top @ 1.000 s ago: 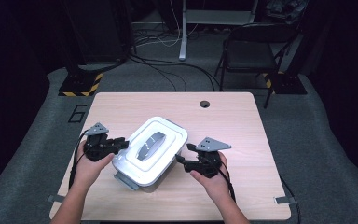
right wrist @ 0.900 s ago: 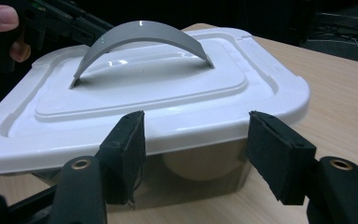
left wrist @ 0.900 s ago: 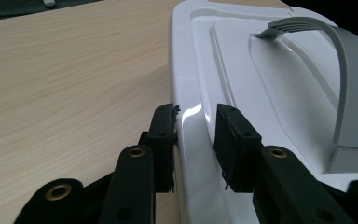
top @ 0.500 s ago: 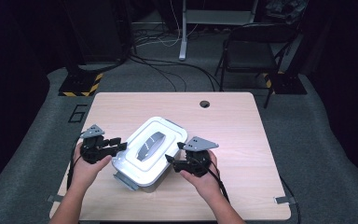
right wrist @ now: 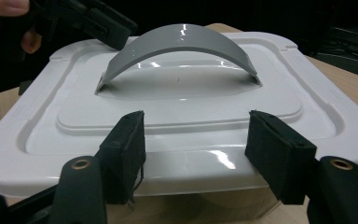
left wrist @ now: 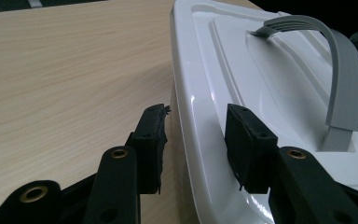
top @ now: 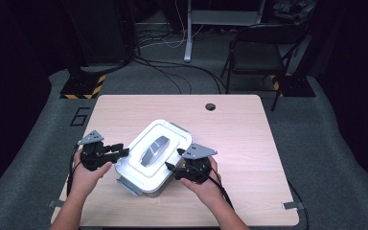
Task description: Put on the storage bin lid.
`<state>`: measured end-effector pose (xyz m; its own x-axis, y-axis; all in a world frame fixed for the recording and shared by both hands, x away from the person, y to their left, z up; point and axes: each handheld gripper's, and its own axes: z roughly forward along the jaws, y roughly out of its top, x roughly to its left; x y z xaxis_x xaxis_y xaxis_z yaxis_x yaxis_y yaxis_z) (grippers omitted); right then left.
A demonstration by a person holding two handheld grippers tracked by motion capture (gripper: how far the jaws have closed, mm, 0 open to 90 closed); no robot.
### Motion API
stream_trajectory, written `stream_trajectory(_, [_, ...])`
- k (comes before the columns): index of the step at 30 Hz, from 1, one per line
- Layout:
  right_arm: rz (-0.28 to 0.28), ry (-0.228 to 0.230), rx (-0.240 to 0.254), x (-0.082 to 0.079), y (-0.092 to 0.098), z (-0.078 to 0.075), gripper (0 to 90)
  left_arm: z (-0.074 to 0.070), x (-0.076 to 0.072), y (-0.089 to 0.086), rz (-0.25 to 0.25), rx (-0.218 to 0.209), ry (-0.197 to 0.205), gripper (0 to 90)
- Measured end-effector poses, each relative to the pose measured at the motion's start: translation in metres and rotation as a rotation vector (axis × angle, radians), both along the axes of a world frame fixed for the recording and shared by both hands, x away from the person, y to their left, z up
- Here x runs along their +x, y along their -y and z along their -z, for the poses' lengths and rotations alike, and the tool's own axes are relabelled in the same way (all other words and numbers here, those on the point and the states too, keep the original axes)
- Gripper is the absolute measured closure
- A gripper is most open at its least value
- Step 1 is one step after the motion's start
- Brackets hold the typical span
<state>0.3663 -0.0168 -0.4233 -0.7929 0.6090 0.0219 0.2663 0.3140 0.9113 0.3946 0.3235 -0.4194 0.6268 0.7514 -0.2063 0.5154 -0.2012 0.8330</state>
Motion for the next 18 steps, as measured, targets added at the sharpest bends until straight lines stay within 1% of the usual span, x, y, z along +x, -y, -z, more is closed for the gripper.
stream_trajectory(1, [0.002,-0.004,0.009,0.0002,0.0008,0.0007,37.2,0.0000,0.0002,-0.0006,0.000,-0.005,-0.010,58.1])
stream_trajectory(4, [-0.001,-0.003,0.025,0.0015,0.0018,0.0017,37.6,0.0010,0.0015,-0.0022,0.006,-0.016,-0.014,57.8])
stream_trajectory(5, [0.000,-0.005,0.026,0.0016,0.0018,0.0016,37.5,0.0010,0.0015,-0.0022,0.006,-0.016,-0.014,57.7])
stream_trajectory(6, [-0.002,-0.005,0.026,0.0018,0.0020,0.0016,37.5,0.0015,0.0015,-0.0018,0.011,-0.012,0.000,57.7])
stream_trajectory(9, [-0.004,-0.019,0.040,0.0021,0.0028,0.0018,37.5,0.0014,0.0010,-0.0017,0.010,-0.009,0.002,57.7])
stream_trajectory(10, [-0.009,-0.018,0.045,0.0031,0.0033,0.0021,37.5,0.0015,0.0010,-0.0018,0.011,-0.010,0.002,57.7])
stream_trajectory(12, [-0.009,-0.022,0.057,0.0038,0.0040,0.0026,37.5,0.0019,0.0010,-0.0027,0.009,-0.016,-0.005,57.7])
stream_trajectory(13, [-0.007,-0.027,0.060,0.0036,0.0040,0.0025,37.5,0.0022,0.0008,-0.0026,0.008,-0.019,-0.002,57.7])
stream_trajectory(16, [-0.010,-0.022,0.054,0.0036,0.0040,0.0025,37.5,0.0020,0.0000,-0.0023,0.006,-0.019,-0.001,57.7])
stream_trajectory(18, [-0.011,-0.021,0.055,0.0029,0.0041,0.0027,37.4,0.0016,-0.0007,-0.0038,0.012,-0.021,-0.009,57.7])
